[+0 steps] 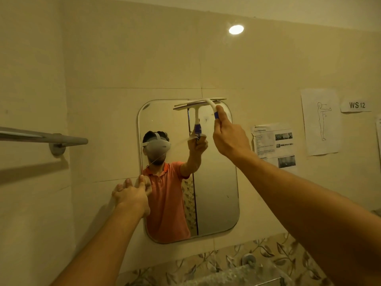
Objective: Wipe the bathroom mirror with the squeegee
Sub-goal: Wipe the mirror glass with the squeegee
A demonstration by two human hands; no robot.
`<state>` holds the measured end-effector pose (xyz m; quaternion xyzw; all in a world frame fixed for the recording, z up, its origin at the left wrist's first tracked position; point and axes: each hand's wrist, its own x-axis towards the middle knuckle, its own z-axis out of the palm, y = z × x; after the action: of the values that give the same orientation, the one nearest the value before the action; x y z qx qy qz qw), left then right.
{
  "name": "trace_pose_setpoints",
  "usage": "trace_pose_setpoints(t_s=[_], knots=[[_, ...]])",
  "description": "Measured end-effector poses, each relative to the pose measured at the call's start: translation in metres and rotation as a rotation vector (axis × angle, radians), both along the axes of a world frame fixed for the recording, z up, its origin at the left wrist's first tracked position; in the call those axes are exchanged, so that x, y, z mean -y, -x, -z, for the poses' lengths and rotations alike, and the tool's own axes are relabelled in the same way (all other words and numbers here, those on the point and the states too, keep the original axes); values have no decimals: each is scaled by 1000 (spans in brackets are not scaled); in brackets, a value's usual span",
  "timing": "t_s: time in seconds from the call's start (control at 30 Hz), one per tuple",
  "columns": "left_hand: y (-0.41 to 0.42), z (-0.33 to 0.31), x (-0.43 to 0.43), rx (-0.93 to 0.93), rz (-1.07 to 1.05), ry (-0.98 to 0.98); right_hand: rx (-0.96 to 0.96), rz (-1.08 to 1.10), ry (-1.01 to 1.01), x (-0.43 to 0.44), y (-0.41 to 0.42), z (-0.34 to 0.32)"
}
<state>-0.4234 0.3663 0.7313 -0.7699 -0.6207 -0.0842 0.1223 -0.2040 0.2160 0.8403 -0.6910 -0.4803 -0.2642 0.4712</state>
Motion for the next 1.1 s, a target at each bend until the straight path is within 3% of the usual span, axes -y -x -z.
trace_pose_setpoints(t_s=[0.2, 0.5, 0.8, 1.1], knots=[[-2, -1, -2, 6, -5, 0, -34, 22, 51, -4, 13, -5], [7, 0, 12, -23, 24, 24, -141, -19, 111, 11, 18, 41], [2, -6, 4, 10, 6, 2, -121, 42, 35, 15, 6, -30], [8, 0, 1, -8, 27, 8, -150, 34, 148, 19, -3, 41]])
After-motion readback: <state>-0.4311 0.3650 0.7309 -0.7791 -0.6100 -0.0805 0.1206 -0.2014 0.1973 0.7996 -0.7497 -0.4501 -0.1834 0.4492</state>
